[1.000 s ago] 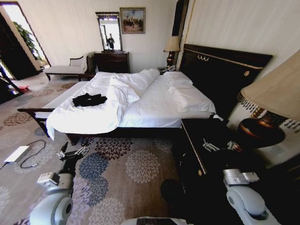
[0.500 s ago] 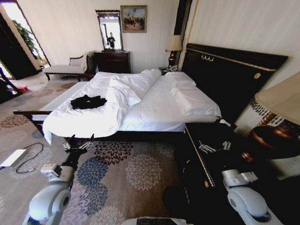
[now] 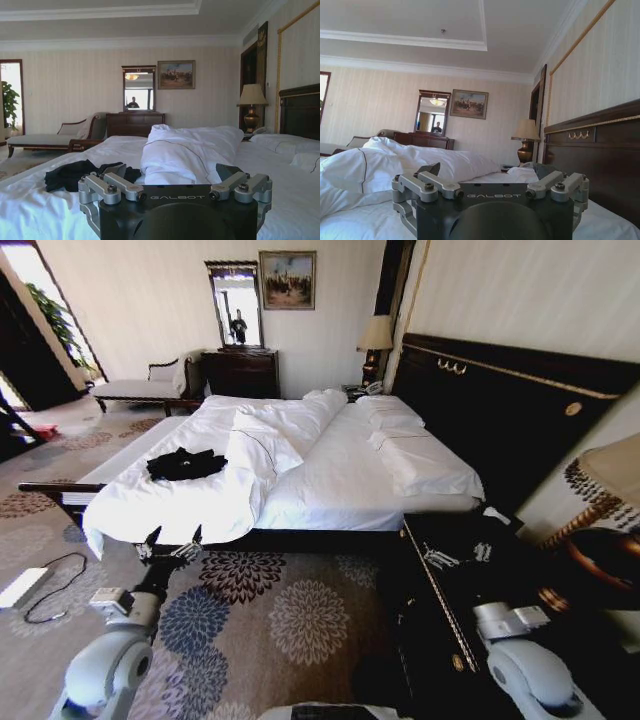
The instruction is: Fold the clothes on the bed.
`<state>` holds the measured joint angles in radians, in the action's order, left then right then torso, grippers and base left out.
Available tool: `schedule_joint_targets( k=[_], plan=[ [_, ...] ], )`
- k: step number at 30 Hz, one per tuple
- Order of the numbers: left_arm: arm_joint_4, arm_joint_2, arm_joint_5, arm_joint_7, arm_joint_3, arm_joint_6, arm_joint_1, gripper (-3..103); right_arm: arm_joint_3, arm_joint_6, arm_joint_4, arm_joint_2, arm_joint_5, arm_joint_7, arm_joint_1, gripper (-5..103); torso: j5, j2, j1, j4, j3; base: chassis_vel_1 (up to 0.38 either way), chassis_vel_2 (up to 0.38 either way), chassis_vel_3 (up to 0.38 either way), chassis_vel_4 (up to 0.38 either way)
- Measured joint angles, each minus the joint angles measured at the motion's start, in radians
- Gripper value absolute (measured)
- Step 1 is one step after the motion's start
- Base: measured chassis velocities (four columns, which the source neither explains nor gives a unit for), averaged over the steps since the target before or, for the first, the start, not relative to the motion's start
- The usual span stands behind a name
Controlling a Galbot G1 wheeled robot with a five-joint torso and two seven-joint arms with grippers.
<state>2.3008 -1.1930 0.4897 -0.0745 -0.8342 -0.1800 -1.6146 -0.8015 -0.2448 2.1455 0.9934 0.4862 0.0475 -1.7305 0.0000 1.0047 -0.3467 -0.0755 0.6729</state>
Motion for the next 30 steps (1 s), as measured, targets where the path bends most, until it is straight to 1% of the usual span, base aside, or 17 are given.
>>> schedule_joint_targets(
  k=[9, 16, 30],
  plan=[
    [0.004, -0.015, -0.012, 0.002, 0.003, 0.002, -0.008, 100, 0.004, -0.012, -0.015, 0.011, -0.005, 0.0, 0.011, 100, 0.0, 0.0, 0.0, 0.0004, 0.0, -0.12, 0.118, 0.137, -0.116],
    [0.012, -0.038, -0.03, 0.004, 0.014, 0.007, -0.02, 100, 0.011, -0.019, -0.02, 0.025, -0.012, -0.002, 0.016, 100, 0.0, 0.0, 0.0, 0.0002, 0.0, -0.127, 0.138, 0.13, -0.139],
    [0.029, -0.058, -0.046, 0.007, 0.014, 0.013, -0.043, 100, 0.013, -0.031, -0.031, 0.038, -0.016, -0.003, 0.022, 100, 0.0, 0.0, 0.0, 0.0001, 0.0, -0.132, 0.133, 0.132, -0.132]
  ],
)
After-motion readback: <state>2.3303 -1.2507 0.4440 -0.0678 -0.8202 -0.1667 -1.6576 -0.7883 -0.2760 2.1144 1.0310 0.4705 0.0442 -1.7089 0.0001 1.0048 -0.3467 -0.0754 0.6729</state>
